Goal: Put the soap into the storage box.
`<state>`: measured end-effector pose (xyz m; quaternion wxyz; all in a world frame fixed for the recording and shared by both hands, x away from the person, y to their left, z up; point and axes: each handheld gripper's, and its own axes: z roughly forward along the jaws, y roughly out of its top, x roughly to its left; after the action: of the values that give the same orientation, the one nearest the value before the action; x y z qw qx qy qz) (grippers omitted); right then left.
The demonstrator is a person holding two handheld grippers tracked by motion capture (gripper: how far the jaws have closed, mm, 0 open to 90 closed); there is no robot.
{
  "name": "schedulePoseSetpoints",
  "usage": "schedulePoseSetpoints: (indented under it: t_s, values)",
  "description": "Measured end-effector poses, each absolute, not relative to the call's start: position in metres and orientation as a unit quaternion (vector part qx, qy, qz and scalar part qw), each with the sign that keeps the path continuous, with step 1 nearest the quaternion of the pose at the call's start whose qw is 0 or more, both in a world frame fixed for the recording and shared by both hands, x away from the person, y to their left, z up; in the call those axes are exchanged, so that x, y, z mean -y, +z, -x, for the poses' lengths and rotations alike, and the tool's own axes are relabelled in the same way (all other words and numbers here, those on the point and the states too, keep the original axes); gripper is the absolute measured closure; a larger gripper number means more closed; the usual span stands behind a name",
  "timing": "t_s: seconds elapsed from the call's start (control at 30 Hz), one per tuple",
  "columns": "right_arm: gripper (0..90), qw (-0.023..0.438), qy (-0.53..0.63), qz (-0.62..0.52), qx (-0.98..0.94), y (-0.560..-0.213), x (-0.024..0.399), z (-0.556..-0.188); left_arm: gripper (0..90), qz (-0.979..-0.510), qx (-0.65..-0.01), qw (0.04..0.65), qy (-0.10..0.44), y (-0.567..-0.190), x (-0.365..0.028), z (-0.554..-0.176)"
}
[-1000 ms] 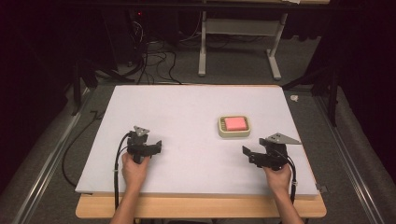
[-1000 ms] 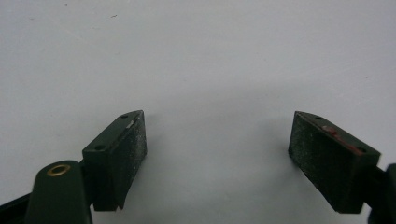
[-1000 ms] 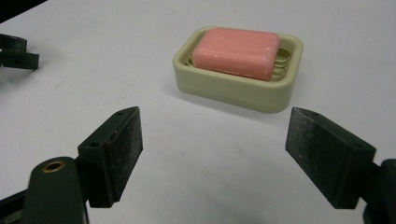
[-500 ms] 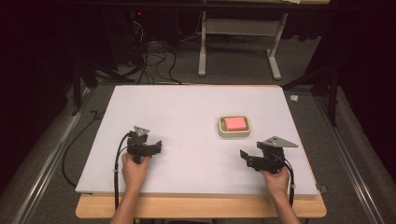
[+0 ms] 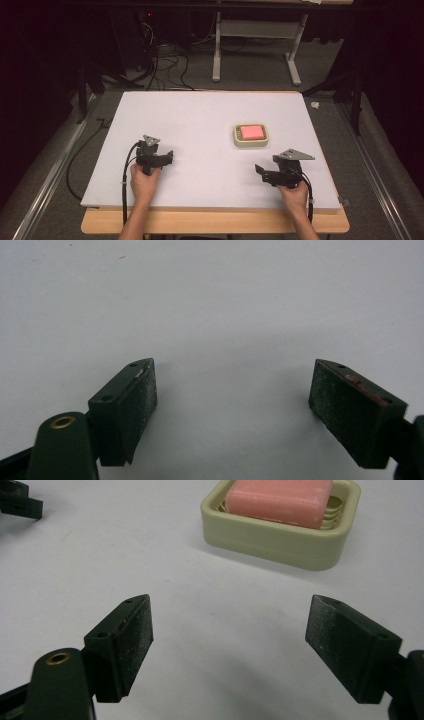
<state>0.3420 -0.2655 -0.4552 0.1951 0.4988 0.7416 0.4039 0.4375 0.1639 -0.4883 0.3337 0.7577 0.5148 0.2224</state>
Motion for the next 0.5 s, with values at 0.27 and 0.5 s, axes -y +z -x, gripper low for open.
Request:
schedulePoseSetpoints:
  t_s: [0.27,0.5]
  values:
    - [20.0,0.189,0.400,-0.504,-0.742,-0.460,0.266,-0.342,19.8,-0.758,-0.515,0.334,0.222,-0.488,-0.164,-0.438]
    - [20.2,0.188,0.394,-0.510,-0.742,-0.466,0.268,-0.343,19.9,-0.758,-0.515,0.334,0.222,-0.488,-0.164,-0.438]
